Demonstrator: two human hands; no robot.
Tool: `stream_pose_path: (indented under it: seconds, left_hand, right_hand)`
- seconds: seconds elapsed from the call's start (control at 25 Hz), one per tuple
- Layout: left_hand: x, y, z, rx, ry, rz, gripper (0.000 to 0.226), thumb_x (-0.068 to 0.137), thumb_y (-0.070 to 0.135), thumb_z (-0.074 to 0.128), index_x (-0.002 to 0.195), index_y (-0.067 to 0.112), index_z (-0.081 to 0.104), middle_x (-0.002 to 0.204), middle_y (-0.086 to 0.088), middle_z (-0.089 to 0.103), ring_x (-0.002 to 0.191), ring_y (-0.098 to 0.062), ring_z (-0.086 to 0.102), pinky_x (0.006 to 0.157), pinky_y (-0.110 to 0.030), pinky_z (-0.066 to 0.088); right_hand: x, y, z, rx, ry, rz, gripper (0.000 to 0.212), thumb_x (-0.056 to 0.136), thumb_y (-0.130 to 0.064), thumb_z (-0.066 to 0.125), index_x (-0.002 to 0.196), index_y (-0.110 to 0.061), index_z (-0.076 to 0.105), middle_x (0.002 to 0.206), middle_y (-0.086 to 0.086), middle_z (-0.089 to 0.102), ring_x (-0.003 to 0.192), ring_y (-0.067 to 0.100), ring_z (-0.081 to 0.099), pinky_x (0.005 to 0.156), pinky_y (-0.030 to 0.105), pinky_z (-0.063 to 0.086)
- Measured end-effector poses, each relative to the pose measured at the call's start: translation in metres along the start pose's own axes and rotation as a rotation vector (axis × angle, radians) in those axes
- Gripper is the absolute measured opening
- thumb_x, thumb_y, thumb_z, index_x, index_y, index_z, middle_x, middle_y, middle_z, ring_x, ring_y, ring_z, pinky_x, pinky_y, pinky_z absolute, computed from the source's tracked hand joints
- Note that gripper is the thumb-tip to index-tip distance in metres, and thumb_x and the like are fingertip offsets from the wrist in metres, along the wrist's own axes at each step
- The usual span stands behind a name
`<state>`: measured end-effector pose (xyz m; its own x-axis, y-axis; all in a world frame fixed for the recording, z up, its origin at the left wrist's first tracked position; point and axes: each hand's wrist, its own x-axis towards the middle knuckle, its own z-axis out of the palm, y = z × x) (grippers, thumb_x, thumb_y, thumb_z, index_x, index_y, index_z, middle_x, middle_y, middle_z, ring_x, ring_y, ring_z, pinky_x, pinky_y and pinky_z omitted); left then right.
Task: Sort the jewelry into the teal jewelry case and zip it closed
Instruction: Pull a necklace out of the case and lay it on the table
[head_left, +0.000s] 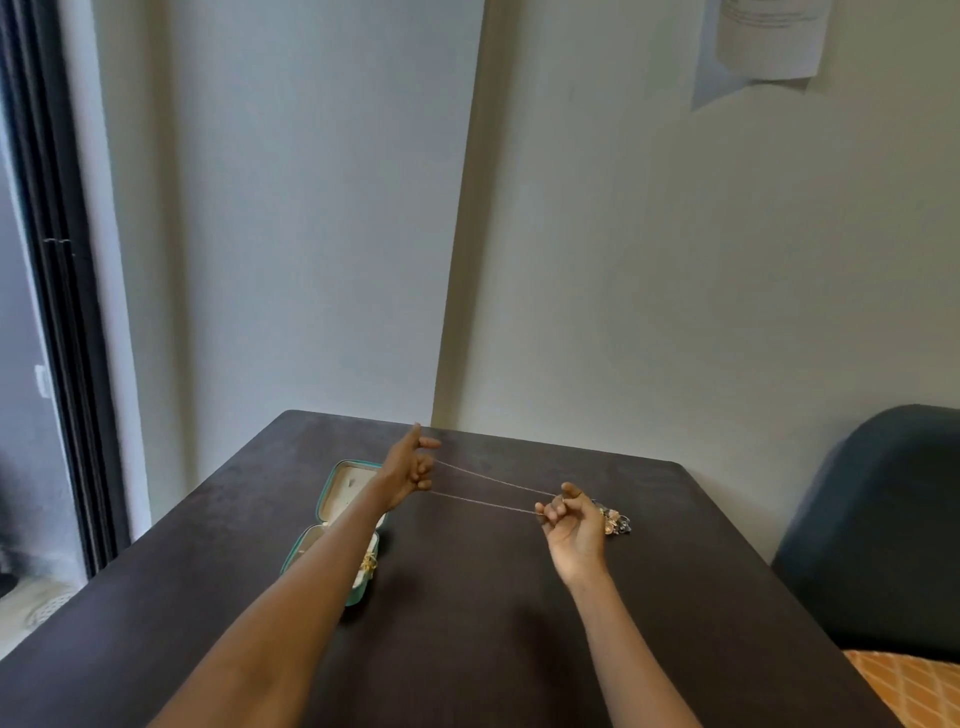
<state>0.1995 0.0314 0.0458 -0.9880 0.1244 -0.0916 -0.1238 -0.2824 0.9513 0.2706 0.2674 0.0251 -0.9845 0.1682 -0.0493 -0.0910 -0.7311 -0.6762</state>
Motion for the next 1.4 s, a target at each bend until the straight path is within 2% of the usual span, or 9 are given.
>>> stream_pose_path:
  seconds: [0.16, 0.32, 0.4, 0.52, 0.72, 0.88, 1.04, 1.24, 1.4]
  left_hand:
    - [0.013, -0.009, 0.013, 0.536, -0.143, 0.014, 0.049, 0.101, 0.045, 0.021, 0.095, 0.009, 0.053, 0.046, 0.001, 0.041, 0.04, -0.01, 0.035, 0.046, -0.023, 0.036]
    - [0.024, -0.013, 0.031, 1.044, -0.248, 0.075, 0.034, 0.101, 0.03, 0.032, 0.093, 0.011, 0.059, 0.061, -0.005, 0.062, 0.049, -0.014, 0.054, 0.059, -0.027, 0.05]
    - [0.029, -0.02, 0.037, 1.2, -0.249, 0.165, 0.027, 0.097, 0.015, 0.036, 0.104, 0.009, 0.062, 0.08, -0.008, 0.066, 0.065, -0.016, 0.061, 0.076, -0.029, 0.052]
    - [0.035, -0.033, 0.039, 1.314, -0.229, 0.251, 0.031, 0.092, 0.01, 0.043, 0.119, 0.012, 0.059, 0.112, -0.01, 0.062, 0.102, -0.023, 0.058, 0.092, -0.03, 0.042]
    - [0.06, -0.053, 0.045, 1.281, -0.225, 0.21, 0.039, 0.092, 0.008, 0.04, 0.13, 0.012, 0.047, 0.122, -0.015, 0.057, 0.109, -0.029, 0.055, 0.091, -0.032, 0.041]
    - [0.088, -0.053, 0.055, 1.346, -0.255, 0.195, 0.043, 0.09, 0.004, 0.04, 0.133, 0.01, 0.044, 0.122, -0.015, 0.056, 0.112, -0.03, 0.054, 0.094, -0.034, 0.041]
    - [0.115, -0.065, 0.07, 1.474, -0.301, 0.245, 0.044, 0.09, 0.006, 0.038, 0.133, 0.016, 0.044, 0.128, -0.012, 0.054, 0.116, -0.028, 0.052, 0.098, -0.036, 0.042]
    - [0.13, -0.083, 0.093, 1.518, -0.335, 0.393, 0.043, 0.09, 0.005, 0.04, 0.133, 0.012, 0.044, 0.136, -0.009, 0.046, 0.122, -0.025, 0.047, 0.102, -0.037, 0.041]
    - [0.133, -0.08, 0.097, 1.478, -0.337, 0.341, 0.05, 0.087, -0.002, 0.039, 0.136, 0.011, 0.039, 0.136, -0.01, 0.046, 0.122, -0.025, 0.049, 0.102, -0.036, 0.041]
  right_hand:
    - [0.006, -0.019, 0.003, 0.088, 0.027, -0.064, 0.023, 0.091, -0.015, 0.038, 0.081, -0.012, 0.057, 0.046, -0.001, 0.043, 0.041, 0.011, 0.039, 0.059, 0.027, 0.039]
    - [0.0, -0.033, 0.006, -0.198, -0.122, -0.064, 0.029, 0.096, -0.024, 0.042, 0.078, -0.009, 0.059, 0.039, -0.001, 0.038, 0.037, 0.011, 0.04, 0.057, 0.027, 0.049]
    - [-0.006, -0.034, 0.006, -0.485, -0.218, -0.087, 0.03, 0.096, -0.025, 0.042, 0.078, -0.008, 0.059, 0.037, 0.0, 0.04, 0.038, 0.013, 0.045, 0.069, 0.028, 0.051]
    - [-0.011, -0.031, 0.003, -1.038, -0.408, -0.1, 0.028, 0.084, -0.034, 0.05, 0.073, -0.011, 0.062, 0.04, 0.002, 0.051, 0.045, 0.018, 0.054, 0.068, 0.026, 0.05]
    - [-0.018, -0.005, -0.02, -1.864, -0.509, -0.218, 0.025, 0.089, -0.044, 0.051, 0.077, -0.024, 0.061, 0.063, -0.005, 0.068, 0.073, 0.008, 0.063, 0.074, 0.026, 0.045]
    - [-0.014, 0.014, -0.042, -1.904, -0.491, -0.57, 0.028, 0.091, -0.041, 0.049, 0.086, -0.019, 0.065, 0.071, -0.003, 0.066, 0.072, 0.014, 0.06, 0.074, 0.022, 0.038]
    - [0.0, 0.033, -0.054, -1.9, -0.501, -0.86, 0.02, 0.088, -0.035, 0.05, 0.08, -0.021, 0.061, 0.069, -0.008, 0.061, 0.067, 0.008, 0.055, 0.076, 0.025, 0.045]
    - [0.012, 0.037, -0.056, -1.954, -0.553, -0.846, 0.017, 0.081, -0.027, 0.048, 0.087, -0.021, 0.062, 0.083, -0.008, 0.06, 0.078, 0.007, 0.053, 0.069, 0.025, 0.047]
    - [0.009, 0.034, -0.056, -1.85, -0.539, -0.683, 0.026, 0.081, -0.022, 0.044, 0.099, -0.023, 0.063, 0.096, -0.006, 0.055, 0.088, 0.008, 0.053, 0.074, 0.023, 0.046]
